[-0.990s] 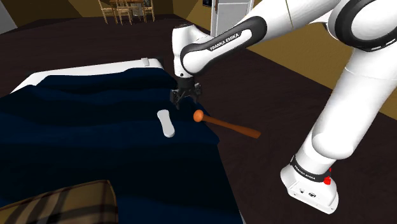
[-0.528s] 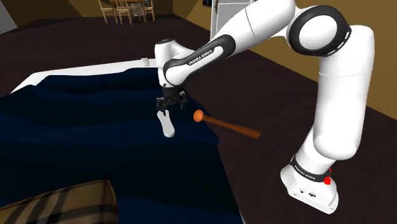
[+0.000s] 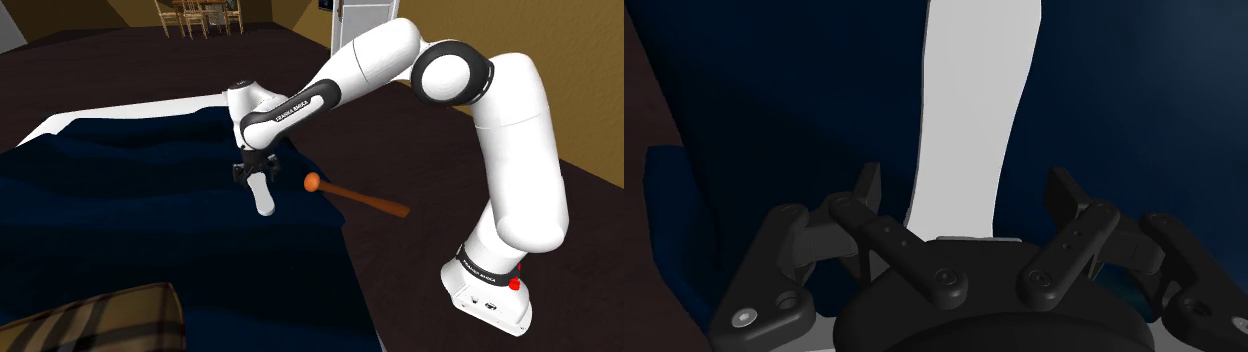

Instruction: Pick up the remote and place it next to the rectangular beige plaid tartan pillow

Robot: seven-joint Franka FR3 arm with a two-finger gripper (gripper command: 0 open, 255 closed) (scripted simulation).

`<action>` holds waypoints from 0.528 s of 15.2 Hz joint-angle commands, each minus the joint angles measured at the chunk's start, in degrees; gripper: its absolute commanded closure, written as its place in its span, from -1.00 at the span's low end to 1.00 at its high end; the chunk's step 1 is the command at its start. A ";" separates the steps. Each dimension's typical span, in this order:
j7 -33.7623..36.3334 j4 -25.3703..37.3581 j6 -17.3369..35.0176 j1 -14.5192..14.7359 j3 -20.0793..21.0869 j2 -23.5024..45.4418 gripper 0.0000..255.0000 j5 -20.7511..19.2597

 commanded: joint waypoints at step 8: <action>0.53 -0.73 3.10 0.32 -0.51 2.40 -1.00 -0.77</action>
